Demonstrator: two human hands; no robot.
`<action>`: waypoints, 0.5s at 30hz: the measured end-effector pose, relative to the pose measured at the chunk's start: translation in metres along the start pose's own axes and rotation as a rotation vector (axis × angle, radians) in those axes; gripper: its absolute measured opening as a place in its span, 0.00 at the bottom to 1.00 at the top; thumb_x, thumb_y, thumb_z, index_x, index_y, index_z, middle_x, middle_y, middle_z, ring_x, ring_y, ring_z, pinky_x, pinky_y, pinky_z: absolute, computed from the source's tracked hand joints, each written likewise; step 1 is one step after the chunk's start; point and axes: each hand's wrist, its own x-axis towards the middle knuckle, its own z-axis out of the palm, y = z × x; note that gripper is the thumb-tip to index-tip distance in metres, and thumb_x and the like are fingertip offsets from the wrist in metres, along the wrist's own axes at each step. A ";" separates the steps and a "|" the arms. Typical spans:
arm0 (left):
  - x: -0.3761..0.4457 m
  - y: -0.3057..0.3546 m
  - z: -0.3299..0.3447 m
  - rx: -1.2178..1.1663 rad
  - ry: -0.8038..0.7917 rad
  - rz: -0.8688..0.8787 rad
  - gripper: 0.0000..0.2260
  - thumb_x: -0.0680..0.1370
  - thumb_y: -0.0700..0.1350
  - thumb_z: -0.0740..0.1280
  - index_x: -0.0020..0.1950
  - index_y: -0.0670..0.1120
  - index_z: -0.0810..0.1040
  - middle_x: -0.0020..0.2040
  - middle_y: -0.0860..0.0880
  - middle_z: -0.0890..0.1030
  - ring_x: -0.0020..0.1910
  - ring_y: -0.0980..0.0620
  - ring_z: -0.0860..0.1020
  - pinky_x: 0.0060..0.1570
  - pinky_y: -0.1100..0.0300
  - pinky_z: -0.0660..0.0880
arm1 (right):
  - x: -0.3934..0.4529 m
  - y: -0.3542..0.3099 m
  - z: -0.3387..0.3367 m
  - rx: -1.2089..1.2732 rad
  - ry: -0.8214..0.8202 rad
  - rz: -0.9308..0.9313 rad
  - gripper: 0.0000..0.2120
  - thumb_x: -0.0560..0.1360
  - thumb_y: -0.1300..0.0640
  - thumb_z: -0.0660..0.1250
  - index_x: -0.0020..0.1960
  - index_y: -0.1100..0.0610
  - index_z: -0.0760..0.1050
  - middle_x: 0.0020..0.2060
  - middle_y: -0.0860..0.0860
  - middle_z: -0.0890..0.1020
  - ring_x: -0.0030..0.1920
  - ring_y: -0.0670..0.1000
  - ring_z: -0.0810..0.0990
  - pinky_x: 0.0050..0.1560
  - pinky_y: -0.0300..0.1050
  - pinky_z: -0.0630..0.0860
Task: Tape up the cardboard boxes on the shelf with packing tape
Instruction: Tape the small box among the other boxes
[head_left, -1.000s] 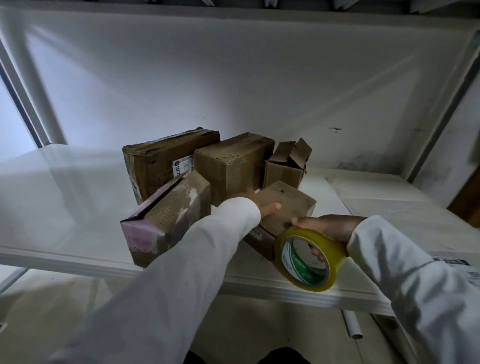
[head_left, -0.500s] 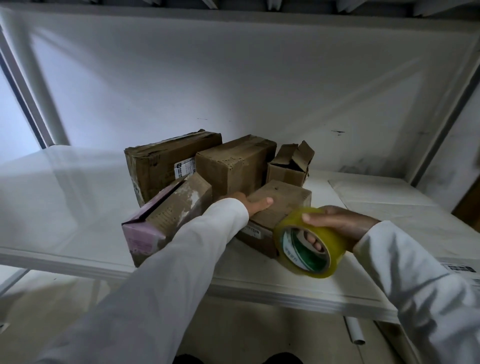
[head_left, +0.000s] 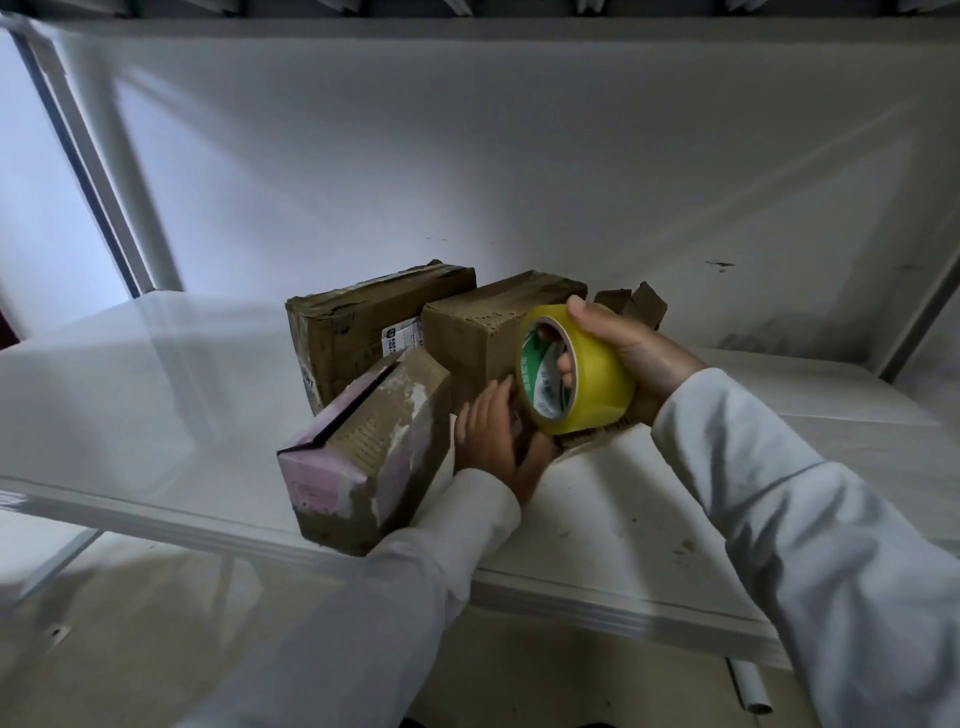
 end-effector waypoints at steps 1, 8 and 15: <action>-0.002 -0.002 0.004 0.033 -0.007 0.054 0.48 0.64 0.72 0.53 0.75 0.42 0.60 0.74 0.43 0.63 0.73 0.46 0.60 0.72 0.51 0.55 | 0.002 0.000 0.001 0.009 -0.005 0.015 0.25 0.65 0.41 0.65 0.52 0.60 0.77 0.33 0.54 0.82 0.34 0.51 0.81 0.39 0.44 0.81; 0.007 -0.001 0.013 0.254 0.126 0.053 0.45 0.61 0.72 0.58 0.66 0.41 0.62 0.58 0.39 0.78 0.54 0.40 0.80 0.52 0.48 0.76 | 0.007 0.005 0.005 0.180 -0.109 -0.002 0.20 0.70 0.44 0.61 0.50 0.60 0.75 0.28 0.52 0.79 0.28 0.48 0.78 0.34 0.40 0.78; 0.014 -0.001 0.007 0.345 -0.033 -0.047 0.47 0.66 0.69 0.68 0.73 0.41 0.58 0.69 0.43 0.66 0.68 0.44 0.66 0.67 0.51 0.60 | 0.000 -0.007 0.012 0.111 -0.017 0.097 0.18 0.79 0.48 0.55 0.42 0.60 0.75 0.24 0.53 0.77 0.23 0.49 0.76 0.30 0.37 0.76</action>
